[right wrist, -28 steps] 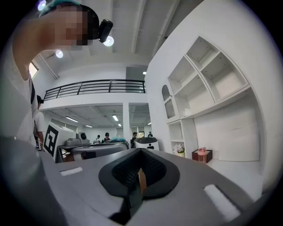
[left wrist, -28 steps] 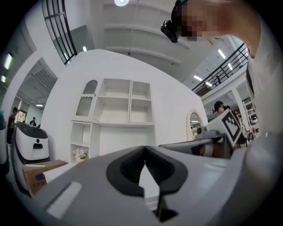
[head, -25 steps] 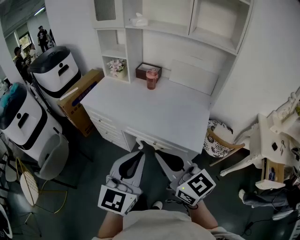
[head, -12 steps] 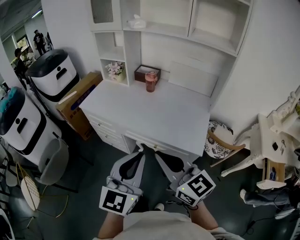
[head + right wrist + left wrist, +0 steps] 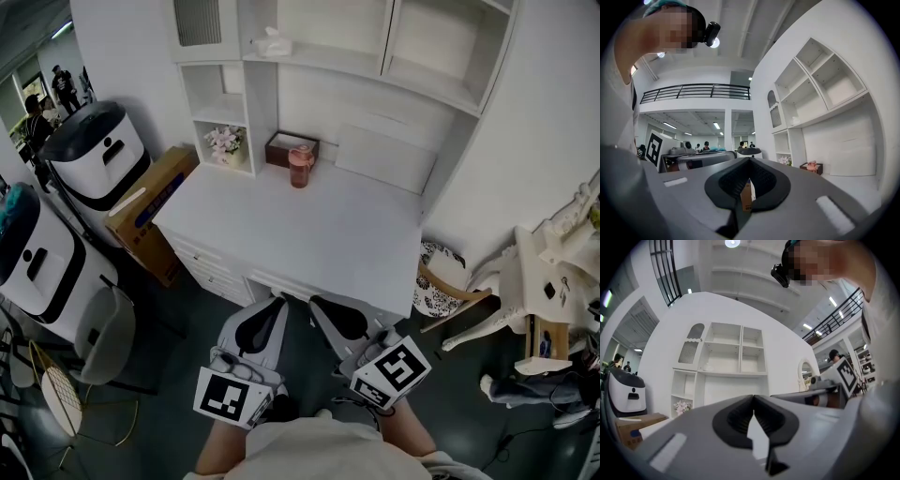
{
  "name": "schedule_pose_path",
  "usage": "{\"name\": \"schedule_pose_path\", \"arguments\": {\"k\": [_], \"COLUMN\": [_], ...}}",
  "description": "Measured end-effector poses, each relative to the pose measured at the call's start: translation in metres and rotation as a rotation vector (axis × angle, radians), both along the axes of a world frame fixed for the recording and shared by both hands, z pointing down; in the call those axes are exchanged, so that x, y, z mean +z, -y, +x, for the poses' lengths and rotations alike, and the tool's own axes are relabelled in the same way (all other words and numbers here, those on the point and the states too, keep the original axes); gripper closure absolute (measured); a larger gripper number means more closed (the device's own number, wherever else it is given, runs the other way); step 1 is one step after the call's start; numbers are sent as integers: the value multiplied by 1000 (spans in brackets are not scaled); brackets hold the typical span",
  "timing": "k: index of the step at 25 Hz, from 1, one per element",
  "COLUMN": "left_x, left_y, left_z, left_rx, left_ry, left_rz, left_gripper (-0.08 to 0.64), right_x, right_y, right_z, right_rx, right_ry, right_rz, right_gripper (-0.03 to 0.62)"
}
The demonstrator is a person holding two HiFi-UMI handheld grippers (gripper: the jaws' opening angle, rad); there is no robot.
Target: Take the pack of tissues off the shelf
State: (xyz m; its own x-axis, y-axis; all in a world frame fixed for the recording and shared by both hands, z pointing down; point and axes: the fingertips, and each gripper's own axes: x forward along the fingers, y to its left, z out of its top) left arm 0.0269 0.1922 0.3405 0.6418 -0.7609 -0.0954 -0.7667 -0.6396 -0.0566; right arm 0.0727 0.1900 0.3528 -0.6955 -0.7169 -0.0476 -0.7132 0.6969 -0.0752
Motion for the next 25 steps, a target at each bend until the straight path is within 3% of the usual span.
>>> {"name": "schedule_pose_path", "arguments": {"k": [6, 18, 25], "left_x": [-5, -6, -1], "left_y": [28, 72, 95], "left_z": [-17, -60, -69], "left_rx": [30, 87, 103], "left_ry": [5, 27, 3], "left_rz": [34, 30, 39], "left_gripper": [558, 558, 558], "right_x": [-3, -10, -4], "right_y": [26, 70, 85], "right_z": [-18, -70, -72], "right_rx": [25, 66, 94], "right_ry": [-8, -18, -16], "right_rz": [9, 44, 28], "right_gripper": [592, 592, 592]}}
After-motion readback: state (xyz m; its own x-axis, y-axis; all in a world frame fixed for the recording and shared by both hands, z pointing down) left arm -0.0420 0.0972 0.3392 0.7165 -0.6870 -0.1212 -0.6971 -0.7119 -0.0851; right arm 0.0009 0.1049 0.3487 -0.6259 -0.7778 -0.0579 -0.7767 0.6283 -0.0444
